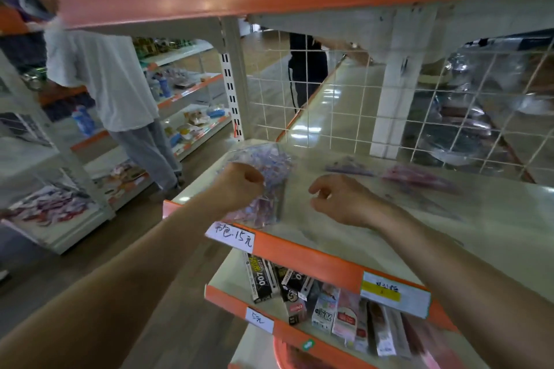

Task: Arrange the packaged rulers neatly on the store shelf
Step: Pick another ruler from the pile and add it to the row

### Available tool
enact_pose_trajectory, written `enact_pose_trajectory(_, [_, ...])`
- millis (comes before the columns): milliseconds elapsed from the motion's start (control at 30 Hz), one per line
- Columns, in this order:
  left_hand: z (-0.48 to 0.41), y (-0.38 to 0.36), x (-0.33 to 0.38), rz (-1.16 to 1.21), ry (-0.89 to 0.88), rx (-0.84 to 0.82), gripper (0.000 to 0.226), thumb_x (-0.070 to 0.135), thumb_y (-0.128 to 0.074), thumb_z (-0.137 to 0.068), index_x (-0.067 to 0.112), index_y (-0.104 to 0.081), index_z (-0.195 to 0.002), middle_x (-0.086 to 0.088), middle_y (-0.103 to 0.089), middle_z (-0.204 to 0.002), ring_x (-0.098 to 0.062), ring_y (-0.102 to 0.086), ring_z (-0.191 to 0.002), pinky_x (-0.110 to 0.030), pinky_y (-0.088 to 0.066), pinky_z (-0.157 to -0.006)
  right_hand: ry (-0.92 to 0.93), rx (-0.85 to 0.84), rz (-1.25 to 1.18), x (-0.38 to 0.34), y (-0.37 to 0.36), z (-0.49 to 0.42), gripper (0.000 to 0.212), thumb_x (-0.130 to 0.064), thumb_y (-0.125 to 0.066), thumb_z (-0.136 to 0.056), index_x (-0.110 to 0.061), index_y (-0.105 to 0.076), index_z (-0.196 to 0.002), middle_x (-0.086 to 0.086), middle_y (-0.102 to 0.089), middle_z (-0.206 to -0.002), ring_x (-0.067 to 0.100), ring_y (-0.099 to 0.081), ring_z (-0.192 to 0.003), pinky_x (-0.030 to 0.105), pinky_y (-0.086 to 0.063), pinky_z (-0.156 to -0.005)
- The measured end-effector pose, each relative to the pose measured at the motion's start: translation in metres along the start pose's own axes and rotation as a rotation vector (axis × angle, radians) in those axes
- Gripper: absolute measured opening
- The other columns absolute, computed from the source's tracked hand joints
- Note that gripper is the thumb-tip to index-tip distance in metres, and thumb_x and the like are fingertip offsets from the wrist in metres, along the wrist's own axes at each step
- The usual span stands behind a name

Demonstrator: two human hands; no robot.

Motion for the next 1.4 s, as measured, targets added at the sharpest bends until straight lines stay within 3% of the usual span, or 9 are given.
enact_pose_trajectory(333, [-0.011,0.026,-0.059,0.015,0.118,0.127,0.021,0.011,-0.058,-0.089,0.012,-0.069,-0.107,-0.004,-0.067,-0.095,-0.014,-0.059,-0.073,-0.026,-0.048,-0.071,-0.004,0.074,-0.13,-0.044,-0.05,-0.053,0.035,-0.053,-0.054,-0.088,-0.021,-0.052,-0.076,-0.006,-0.055,-0.076,0.019,-0.054,-0.076,0.029,-0.036,-0.061])
enact_pose_trajectory(533, [-0.02,0.024,-0.071,-0.01,0.117,0.237,0.019,0.015,-0.056,-0.09,0.019,-0.069,-0.103,0.002,-0.064,-0.095,-0.005,-0.057,-0.069,-0.024,-0.046,-0.07,-0.038,0.061,-0.183,-0.037,-0.06,-0.062,0.035,-0.053,-0.063,-0.081,-0.022,-0.054,-0.094,-0.008,-0.054,-0.089,0.016,-0.054,-0.085,0.027,-0.038,-0.071])
enact_pose_trajectory(633, [-0.023,0.022,-0.069,-0.011,0.099,0.251,0.018,0.018,-0.057,-0.089,0.023,-0.069,-0.102,0.0,-0.067,-0.101,-0.017,-0.063,-0.086,-0.036,-0.054,-0.083,-0.059,0.076,-0.274,-0.027,-0.057,-0.067,0.017,-0.038,-0.065,-0.084,-0.022,-0.06,-0.085,-0.005,-0.056,-0.083,0.018,-0.056,-0.081,0.027,-0.04,-0.069])
enact_pose_trajectory(767, [-0.026,0.016,-0.062,-0.214,0.077,0.262,0.028,0.032,-0.062,-0.087,0.03,-0.062,-0.114,-0.004,-0.051,-0.126,-0.026,-0.046,-0.118,-0.046,-0.043,-0.098,-0.159,0.144,-0.066,-0.013,-0.049,-0.068,0.037,-0.027,-0.051,-0.086,-0.015,-0.039,-0.054,0.002,-0.039,-0.058,0.027,-0.041,-0.064,0.026,-0.033,-0.057])
enact_pose_trajectory(900, [-0.03,0.0,-0.058,-0.238,0.141,0.076,0.069,0.055,-0.065,-0.078,0.033,-0.04,-0.139,-0.008,-0.031,-0.144,-0.031,-0.033,-0.131,-0.051,-0.035,-0.105,-0.155,-0.013,0.102,-0.02,-0.048,-0.068,0.049,-0.062,-0.062,-0.075,-0.017,-0.046,-0.063,-0.001,-0.045,-0.063,0.023,-0.047,-0.067,0.025,-0.033,-0.054])
enact_pose_trajectory(1000, [-0.031,-0.007,-0.059,-0.279,0.124,0.061,0.068,0.054,-0.062,-0.079,0.033,-0.04,-0.14,-0.007,-0.03,-0.146,-0.03,-0.031,-0.133,-0.051,-0.032,-0.107,-0.093,-0.08,0.154,-0.025,-0.052,-0.074,0.065,-0.073,-0.061,-0.068,-0.016,-0.063,-0.1,0.006,-0.065,-0.103,0.024,-0.061,-0.095,0.026,-0.045,-0.078])
enact_pose_trajectory(1167, [-0.029,-0.006,-0.056,-0.296,0.119,0.013,0.062,0.051,-0.057,-0.085,0.033,-0.038,-0.141,-0.004,-0.027,-0.149,-0.03,-0.026,-0.136,-0.052,-0.032,-0.107,-0.077,-0.133,0.126,-0.032,-0.049,-0.071,0.06,-0.054,-0.067,-0.076,-0.013,-0.058,-0.118,0.01,-0.059,-0.12,0.027,-0.057,-0.11,0.027,-0.042,-0.082])
enact_pose_trajectory(1300, [-0.028,-0.006,-0.055,-0.284,0.127,0.03,0.06,0.05,-0.056,-0.085,0.032,-0.039,-0.14,-0.006,-0.027,-0.148,-0.031,-0.026,-0.136,-0.052,-0.033,-0.107,-0.07,-0.215,0.084,-0.038,-0.036,-0.059,0.011,-0.026,-0.062,-0.084,-0.019,-0.055,-0.078,0.007,-0.056,-0.084,0.019,-0.053,-0.072,0.021,-0.039,-0.05])
enact_pose_trajectory(1400, [-0.029,-0.006,-0.058,-0.282,0.134,0.056,0.058,0.051,-0.057,-0.085,0.03,-0.043,-0.138,-0.008,-0.03,-0.146,-0.031,-0.026,-0.136,-0.053,-0.032,-0.107,-0.051,-0.217,0.173,-0.041,-0.023,-0.045,0.012,-0.018,-0.049,-0.094,-0.015,-0.06,-0.1,0.011,-0.056,-0.095,0.023,-0.056,-0.085,0.017,-0.03,-0.046])
Point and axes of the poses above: each hand's wrist, its own z-axis away from the middle knuckle, its own y-axis out of the back of the hand, x = y × z, the point moved 1 cm from there along -z, towards the middle knuckle
